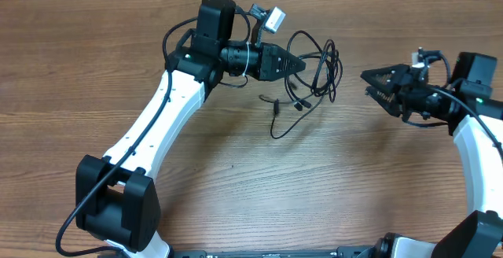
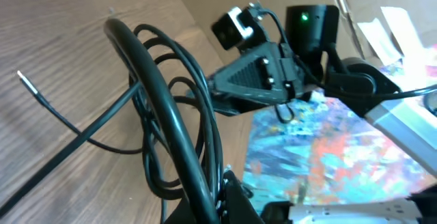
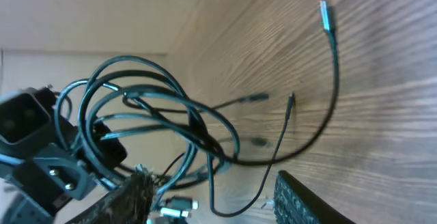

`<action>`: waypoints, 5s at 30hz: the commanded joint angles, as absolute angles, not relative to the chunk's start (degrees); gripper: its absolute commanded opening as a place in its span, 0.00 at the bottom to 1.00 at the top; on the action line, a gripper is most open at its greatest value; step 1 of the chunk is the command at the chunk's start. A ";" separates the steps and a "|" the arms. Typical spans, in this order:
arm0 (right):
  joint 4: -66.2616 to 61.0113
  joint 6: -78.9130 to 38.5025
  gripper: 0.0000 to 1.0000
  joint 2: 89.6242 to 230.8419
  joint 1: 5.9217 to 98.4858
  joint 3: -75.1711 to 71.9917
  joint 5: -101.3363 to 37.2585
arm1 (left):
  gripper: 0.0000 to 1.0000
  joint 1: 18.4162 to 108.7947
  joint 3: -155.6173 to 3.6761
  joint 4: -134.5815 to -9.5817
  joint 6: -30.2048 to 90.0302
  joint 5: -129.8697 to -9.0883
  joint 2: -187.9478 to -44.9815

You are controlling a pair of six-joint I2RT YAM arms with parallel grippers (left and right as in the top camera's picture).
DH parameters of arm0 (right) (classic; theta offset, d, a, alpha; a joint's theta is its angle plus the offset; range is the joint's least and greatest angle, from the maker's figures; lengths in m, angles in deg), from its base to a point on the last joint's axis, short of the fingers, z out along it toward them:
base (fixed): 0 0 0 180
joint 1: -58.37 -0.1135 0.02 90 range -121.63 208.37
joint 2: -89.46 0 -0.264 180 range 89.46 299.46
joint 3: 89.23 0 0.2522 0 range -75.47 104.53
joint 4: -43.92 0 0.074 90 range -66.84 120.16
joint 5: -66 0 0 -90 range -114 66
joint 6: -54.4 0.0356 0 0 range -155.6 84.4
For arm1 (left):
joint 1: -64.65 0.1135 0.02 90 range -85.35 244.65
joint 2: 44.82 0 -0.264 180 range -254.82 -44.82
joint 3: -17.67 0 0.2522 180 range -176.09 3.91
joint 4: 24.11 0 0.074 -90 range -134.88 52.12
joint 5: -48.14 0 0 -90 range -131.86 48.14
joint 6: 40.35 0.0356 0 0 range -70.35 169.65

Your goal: Untangle cables

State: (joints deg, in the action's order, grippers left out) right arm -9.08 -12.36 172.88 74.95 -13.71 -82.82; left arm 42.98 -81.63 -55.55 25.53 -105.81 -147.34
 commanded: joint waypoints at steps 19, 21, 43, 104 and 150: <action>-2.83 -5.28 0.55 179.70 60.28 -13.58 -57.80 | 0.04 42.87 -82.20 -49.82 14.93 -113.78 -146.38; -3.18 -4.91 0.55 180.02 60.15 -13.58 -54.69 | 0.04 42.90 -82.20 -47.53 13.38 -115.31 -146.38; -22.07 -14.63 0.46 180.07 75.78 -14.26 -45.30 | 0.04 55.84 -82.16 0.12 -18.64 -129.98 -146.38; -3.97 -1.15 0.04 177.86 55.86 -11.70 -60.18 | 0.04 45.74 -82.05 -72.60 25.33 -97.50 -152.43; -28.36 -12.97 0.63 168.00 55.73 -9.91 -43.70 | 0.63 39.42 -98.48 -95.79 45.11 -76.43 -152.41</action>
State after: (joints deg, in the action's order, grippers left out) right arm -28.01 -13.95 167.81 53.33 -13.32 -44.55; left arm 41.10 -97.19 -96.75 45.94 -73.04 -151.99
